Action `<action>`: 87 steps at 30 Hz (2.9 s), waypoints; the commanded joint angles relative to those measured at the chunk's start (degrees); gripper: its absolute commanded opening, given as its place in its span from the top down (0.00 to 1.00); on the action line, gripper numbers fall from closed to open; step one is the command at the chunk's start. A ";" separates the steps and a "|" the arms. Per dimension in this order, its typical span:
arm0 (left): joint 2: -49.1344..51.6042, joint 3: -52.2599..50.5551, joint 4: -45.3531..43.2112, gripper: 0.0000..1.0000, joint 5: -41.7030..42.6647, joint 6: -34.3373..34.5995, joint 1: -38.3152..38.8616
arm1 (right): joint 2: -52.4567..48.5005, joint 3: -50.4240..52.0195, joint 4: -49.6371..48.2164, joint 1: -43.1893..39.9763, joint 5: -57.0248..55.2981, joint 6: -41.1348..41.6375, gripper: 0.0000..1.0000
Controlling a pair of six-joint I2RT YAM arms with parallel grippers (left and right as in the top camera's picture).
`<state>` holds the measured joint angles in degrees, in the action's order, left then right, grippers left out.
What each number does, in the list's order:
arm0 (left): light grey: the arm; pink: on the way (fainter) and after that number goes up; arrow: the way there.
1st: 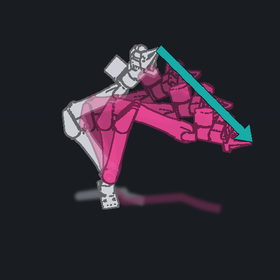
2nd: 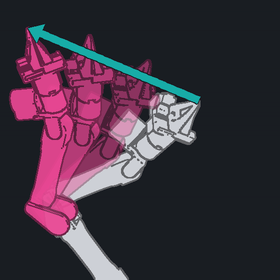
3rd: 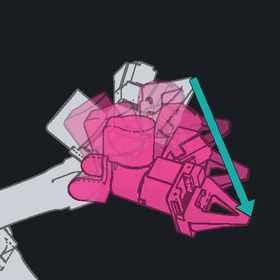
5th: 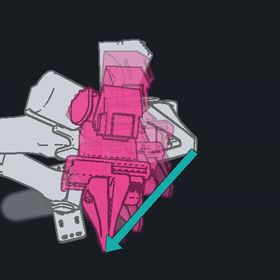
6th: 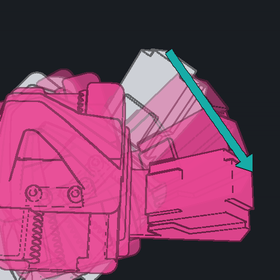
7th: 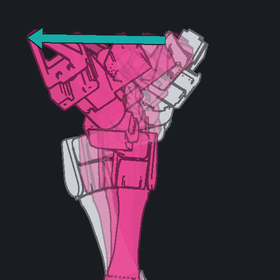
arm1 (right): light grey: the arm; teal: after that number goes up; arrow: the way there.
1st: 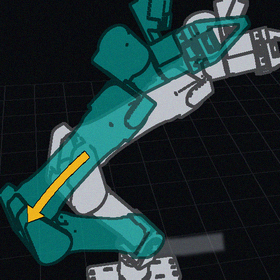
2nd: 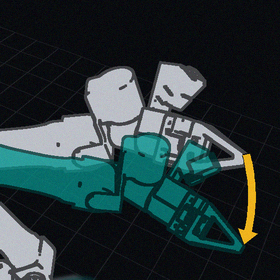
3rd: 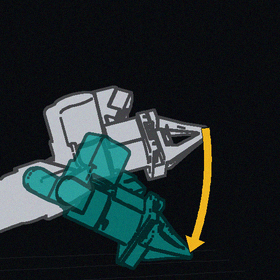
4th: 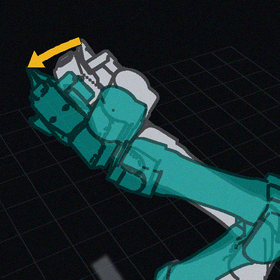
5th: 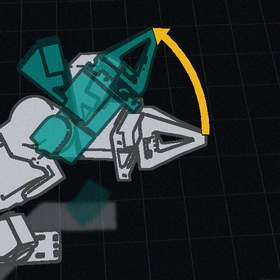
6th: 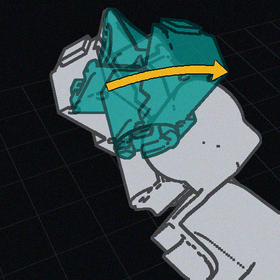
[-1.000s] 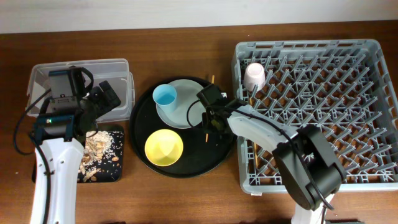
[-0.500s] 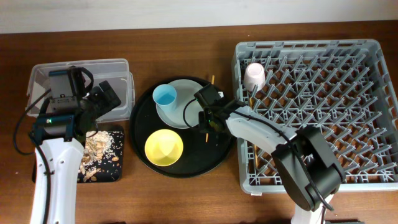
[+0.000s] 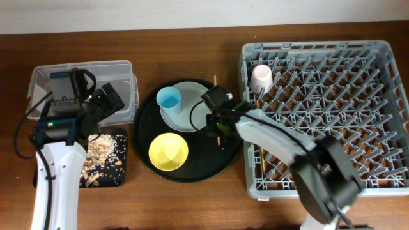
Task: Sort waste into correct bins and load items into the dishwasher rack
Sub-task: 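Return the right gripper to the tray and grasp the second chopstick, then place the second chopstick into the rack and release, then reach the right gripper to the yellow bowl rim and grasp it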
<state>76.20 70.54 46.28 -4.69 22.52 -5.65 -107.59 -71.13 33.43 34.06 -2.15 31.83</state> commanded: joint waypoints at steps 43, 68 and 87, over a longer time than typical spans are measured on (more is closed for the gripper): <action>-0.20 0.85 -0.09 0.01 0.17 -0.26 -0.15 | 19.10 -5.38 27.61 -9.94 26.45 -24.28 0.74; -0.20 0.85 -0.09 0.01 0.15 -0.26 -0.15 | 17.09 -4.15 24.04 6.58 19.43 -19.34 0.73; -0.20 0.85 -0.09 0.01 0.15 -0.26 -0.15 | 17.14 -4.11 30.29 6.38 14.97 -19.52 0.70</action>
<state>76.20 70.57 46.28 -4.69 22.52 -5.65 -90.24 -75.79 63.42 40.34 13.91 12.03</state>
